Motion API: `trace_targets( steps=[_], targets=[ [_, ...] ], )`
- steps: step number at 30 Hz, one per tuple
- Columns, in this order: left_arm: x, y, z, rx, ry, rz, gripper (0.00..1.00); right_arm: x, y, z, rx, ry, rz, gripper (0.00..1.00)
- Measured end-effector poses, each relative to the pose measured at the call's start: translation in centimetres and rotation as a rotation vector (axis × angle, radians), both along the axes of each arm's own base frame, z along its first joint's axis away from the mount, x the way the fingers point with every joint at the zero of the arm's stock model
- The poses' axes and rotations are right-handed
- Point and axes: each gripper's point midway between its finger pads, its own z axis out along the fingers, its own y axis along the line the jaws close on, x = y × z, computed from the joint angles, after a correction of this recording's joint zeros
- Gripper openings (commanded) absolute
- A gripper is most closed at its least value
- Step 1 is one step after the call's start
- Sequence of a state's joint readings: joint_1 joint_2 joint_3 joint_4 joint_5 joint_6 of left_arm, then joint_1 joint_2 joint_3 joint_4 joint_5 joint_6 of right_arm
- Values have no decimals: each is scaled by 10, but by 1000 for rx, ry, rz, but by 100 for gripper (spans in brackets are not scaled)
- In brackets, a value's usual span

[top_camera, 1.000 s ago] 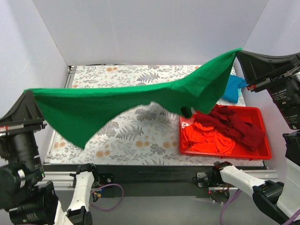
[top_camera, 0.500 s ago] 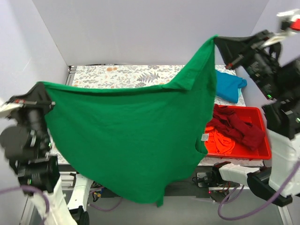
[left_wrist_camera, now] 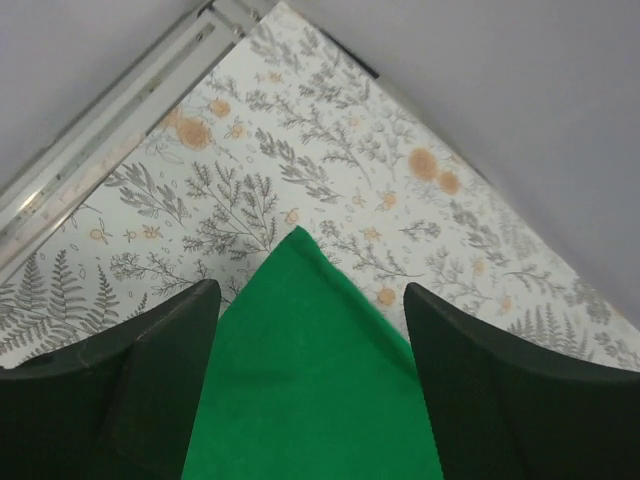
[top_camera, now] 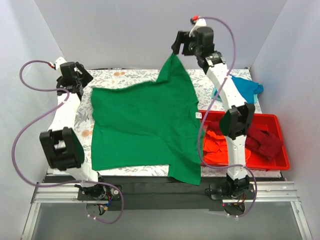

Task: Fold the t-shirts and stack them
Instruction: Flatten the tshirt out

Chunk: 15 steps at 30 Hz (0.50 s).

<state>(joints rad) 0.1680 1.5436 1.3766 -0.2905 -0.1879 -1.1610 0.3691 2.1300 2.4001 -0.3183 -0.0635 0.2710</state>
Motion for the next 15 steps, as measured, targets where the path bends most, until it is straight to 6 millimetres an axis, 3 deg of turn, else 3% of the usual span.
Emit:
trace_targets(
  steps=[3,5,7,10,13,15],
  targets=[
    [22,5,-40,1,83,-3,81,30,-6,-85,-63,139,-27,98],
    [20,5,-52,2,120,-8,83,26,-16,-131,-100,240,-40,98],
    [13,3,-41,7,102,-15,83,12,-25,-154,-125,300,-45,98],
    [-5,-5,-18,10,49,-36,83,-19,-31,-156,-139,334,-32,98],
    [-31,-23,-6,1,9,-81,82,-54,-27,-125,-139,277,-4,98],
    [-44,-37,-11,-18,12,-120,81,-82,-15,-103,-143,222,29,98]
  ],
)
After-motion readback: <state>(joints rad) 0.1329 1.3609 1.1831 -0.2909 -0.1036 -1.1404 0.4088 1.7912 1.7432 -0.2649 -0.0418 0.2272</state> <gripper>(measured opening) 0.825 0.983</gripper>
